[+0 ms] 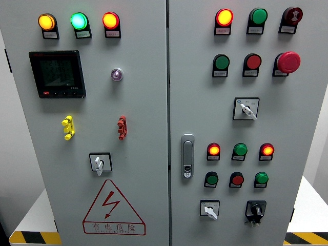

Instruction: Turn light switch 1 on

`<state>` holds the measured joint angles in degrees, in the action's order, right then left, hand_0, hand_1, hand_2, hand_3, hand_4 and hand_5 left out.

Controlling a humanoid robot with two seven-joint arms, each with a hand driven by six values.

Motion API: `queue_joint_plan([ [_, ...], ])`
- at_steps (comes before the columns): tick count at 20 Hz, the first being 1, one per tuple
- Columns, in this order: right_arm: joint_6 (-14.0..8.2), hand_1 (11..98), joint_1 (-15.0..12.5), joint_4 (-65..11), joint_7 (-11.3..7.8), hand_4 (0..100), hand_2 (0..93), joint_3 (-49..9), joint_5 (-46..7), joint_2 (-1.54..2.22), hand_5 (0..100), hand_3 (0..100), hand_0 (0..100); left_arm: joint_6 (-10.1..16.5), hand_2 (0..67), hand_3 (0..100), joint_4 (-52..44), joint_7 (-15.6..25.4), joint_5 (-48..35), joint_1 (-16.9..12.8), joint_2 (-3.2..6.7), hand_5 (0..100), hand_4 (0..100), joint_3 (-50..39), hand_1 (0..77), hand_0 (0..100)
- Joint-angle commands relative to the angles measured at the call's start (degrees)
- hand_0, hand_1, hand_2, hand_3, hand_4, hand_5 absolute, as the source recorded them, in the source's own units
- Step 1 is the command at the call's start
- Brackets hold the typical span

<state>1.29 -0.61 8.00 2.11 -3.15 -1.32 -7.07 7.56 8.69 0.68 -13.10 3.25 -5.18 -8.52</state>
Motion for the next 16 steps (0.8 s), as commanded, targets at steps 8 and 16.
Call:
queue_joint_plan([
  [8, 0.0, 19.7, 0.0, 0.0, 0.0, 19, 0.0, 0.0, 0.0, -0.05, 11, 20, 0, -0.1, 0.0, 0, -0.2, -0.3, -0.3, 0.0, 0.0, 0, 0, -0.1, 0.2, 0],
  [16, 0.0, 19.8, 0.0, 0.0, 0.0, 19, 0.0, 0.0, 0.0, -0.05, 11, 20, 0, -0.1, 0.0, 0, -0.3, -0.3, -5.8, 0.0, 0.0, 0, 0, -8.0, 3.9, 0],
])
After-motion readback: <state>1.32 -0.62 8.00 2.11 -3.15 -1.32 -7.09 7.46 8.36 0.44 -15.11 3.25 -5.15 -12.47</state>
